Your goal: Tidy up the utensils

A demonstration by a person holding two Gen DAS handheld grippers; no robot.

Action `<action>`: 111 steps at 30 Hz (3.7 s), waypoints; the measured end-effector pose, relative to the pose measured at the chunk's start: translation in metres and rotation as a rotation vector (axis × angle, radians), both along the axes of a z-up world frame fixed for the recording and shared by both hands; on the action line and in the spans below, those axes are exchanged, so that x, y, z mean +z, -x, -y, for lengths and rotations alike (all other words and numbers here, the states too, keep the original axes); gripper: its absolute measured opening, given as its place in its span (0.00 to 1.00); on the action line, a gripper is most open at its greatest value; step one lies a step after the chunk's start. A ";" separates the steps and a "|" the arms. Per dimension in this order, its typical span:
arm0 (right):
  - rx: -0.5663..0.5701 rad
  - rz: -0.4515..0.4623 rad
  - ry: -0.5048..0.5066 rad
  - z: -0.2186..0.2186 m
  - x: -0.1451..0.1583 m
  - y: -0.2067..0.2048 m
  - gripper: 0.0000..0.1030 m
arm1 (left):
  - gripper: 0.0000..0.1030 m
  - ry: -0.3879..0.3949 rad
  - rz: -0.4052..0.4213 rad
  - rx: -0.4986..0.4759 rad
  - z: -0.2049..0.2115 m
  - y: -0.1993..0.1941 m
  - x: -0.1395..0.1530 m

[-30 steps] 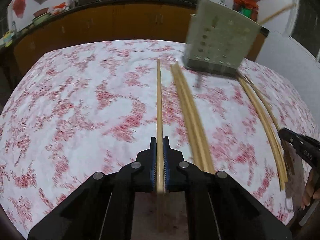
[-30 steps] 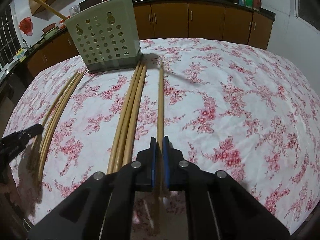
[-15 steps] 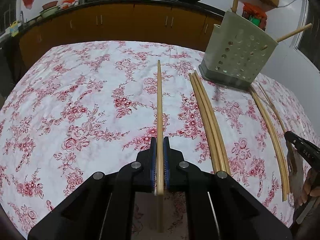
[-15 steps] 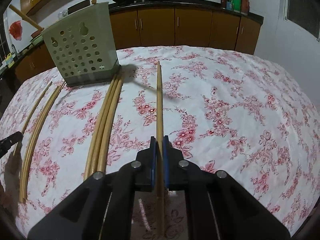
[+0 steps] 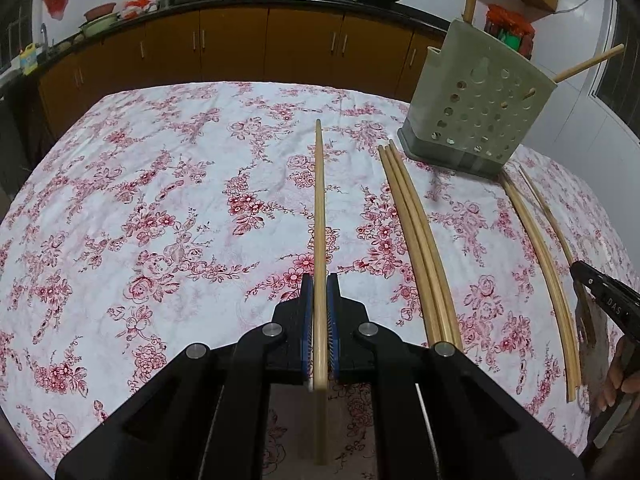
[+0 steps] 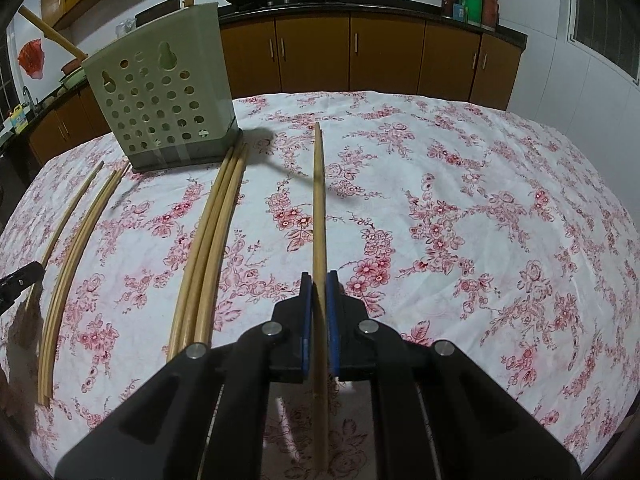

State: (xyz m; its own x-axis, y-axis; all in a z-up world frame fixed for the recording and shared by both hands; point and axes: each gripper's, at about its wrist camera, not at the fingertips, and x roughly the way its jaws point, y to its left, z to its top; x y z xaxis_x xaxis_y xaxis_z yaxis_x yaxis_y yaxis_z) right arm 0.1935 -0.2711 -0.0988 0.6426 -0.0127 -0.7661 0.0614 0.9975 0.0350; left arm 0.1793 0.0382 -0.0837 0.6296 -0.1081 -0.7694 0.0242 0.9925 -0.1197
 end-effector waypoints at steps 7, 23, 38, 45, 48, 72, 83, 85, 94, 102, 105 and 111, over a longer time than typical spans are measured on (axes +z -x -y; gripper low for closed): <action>0.000 0.000 0.001 -0.001 0.000 0.000 0.10 | 0.08 -0.001 0.000 0.001 0.000 0.000 0.000; 0.005 0.002 -0.024 0.006 0.002 0.015 0.08 | 0.08 -0.065 0.002 -0.034 0.009 0.016 0.001; -0.065 0.292 -0.061 0.031 0.097 0.035 0.08 | 0.07 0.010 0.278 0.004 -0.009 0.023 0.099; -0.068 0.346 -0.062 0.031 0.117 0.037 0.08 | 0.06 0.014 0.335 0.001 -0.008 0.020 0.123; -0.065 0.348 -0.064 0.032 0.118 0.039 0.08 | 0.06 0.018 0.288 -0.016 -0.010 0.018 0.110; -0.051 0.318 -0.093 0.029 0.109 0.040 0.08 | 0.25 -0.071 0.030 -0.086 -0.029 0.027 0.006; -0.054 0.317 -0.105 0.031 0.108 0.039 0.08 | 0.08 -0.134 0.021 -0.083 -0.027 0.032 0.000; -0.055 0.319 -0.106 0.031 0.108 0.040 0.08 | 0.08 -0.136 0.017 -0.090 -0.025 0.033 0.001; -0.058 0.362 -0.110 0.033 0.123 0.044 0.08 | 0.07 -0.100 0.161 -0.094 -0.019 0.037 0.054; -0.053 0.390 -0.126 0.035 0.135 0.048 0.08 | 0.07 0.003 0.338 -0.023 -0.025 0.038 0.115; -0.047 0.400 -0.127 0.033 0.139 0.048 0.08 | 0.07 0.026 0.365 -0.017 -0.026 0.036 0.127; 0.014 0.489 -0.213 0.032 0.179 0.055 0.08 | 0.07 0.081 0.454 -0.063 -0.014 0.036 0.172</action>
State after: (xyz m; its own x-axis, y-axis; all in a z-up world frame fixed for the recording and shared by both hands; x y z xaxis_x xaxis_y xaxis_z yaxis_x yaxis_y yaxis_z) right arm 0.1389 -0.3036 0.0804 0.9244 0.1210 -0.3618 -0.0255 0.9658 0.2579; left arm 0.1435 0.0518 0.0879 0.8911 -0.2055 -0.4046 0.1520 0.9753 -0.1604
